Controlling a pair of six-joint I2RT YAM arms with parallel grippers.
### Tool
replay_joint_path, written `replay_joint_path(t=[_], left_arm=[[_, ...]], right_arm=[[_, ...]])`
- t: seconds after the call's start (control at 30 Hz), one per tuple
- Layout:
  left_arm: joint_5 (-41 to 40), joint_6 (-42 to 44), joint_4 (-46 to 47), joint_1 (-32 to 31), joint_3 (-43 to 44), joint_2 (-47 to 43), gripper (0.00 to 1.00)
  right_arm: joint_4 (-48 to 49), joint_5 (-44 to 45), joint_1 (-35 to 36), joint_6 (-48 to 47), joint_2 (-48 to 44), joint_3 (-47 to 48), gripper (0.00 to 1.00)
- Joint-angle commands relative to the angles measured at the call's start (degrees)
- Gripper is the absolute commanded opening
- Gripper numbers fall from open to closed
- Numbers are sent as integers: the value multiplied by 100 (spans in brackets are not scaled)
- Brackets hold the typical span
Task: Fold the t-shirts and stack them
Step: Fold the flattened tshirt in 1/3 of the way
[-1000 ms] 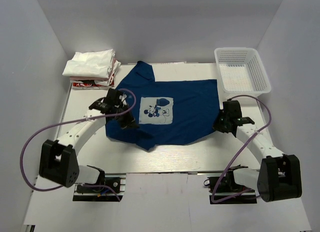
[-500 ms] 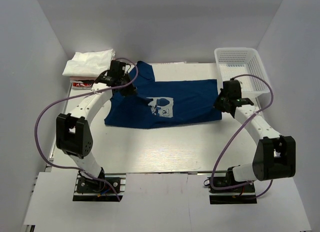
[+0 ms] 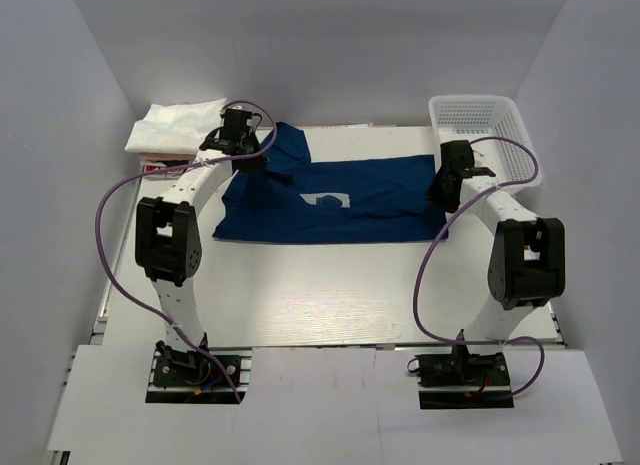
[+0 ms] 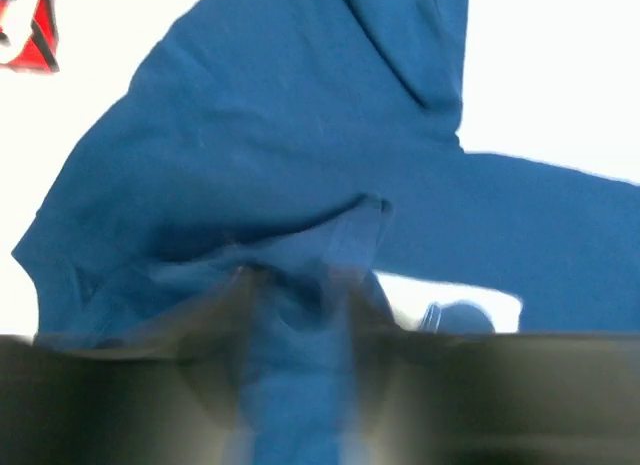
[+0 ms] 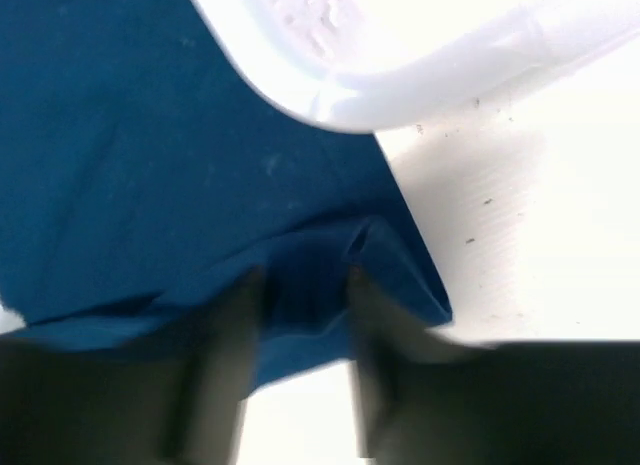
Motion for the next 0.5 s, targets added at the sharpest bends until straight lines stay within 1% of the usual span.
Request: replay_joint_path(t=[0.0, 0.03, 0.07, 0.1, 0.13, 0.23, 0.27, 0.33, 0.37, 0.4, 0.43, 0.47], left_arm=[[-381, 390, 727, 71, 221, 103, 60], [-381, 478, 798, 71, 325, 191, 90], [-381, 566, 868, 71, 387, 262, 100], [-381, 628, 869, 71, 448, 341, 100], [-286, 828, 947, 71, 527, 394, 100], [-206, 935, 773, 71, 634, 465, 100], [-206, 936, 703, 71, 538, 308, 100], [-206, 936, 702, 71, 99, 62, 100], [-206, 814, 702, 71, -94, -87, 100], [-206, 760, 754, 71, -522, -420, 100], [-206, 699, 833, 71, -753, -597, 100], [-206, 516, 886, 71, -1234, -764, 100]], right_arm=[[-151, 50, -35, 34, 82, 322, 57], [-90, 5, -17, 16, 73, 331, 70], [-89, -39, 0, -54, 64, 322, 74], [-20, -144, 0, -89, -58, 270, 85], [7, -206, 26, -124, -111, 191, 90], [122, -513, 79, -274, -436, -142, 90], [270, -653, 105, -326, -576, -327, 90], [385, -917, 202, -449, -805, -504, 90], [516, -1101, 237, -476, -919, -757, 90], [648, -1173, 359, -511, -973, -838, 90], [771, -1365, 404, -607, -1069, -969, 90], [894, -1401, 492, -625, -1070, -1075, 90]])
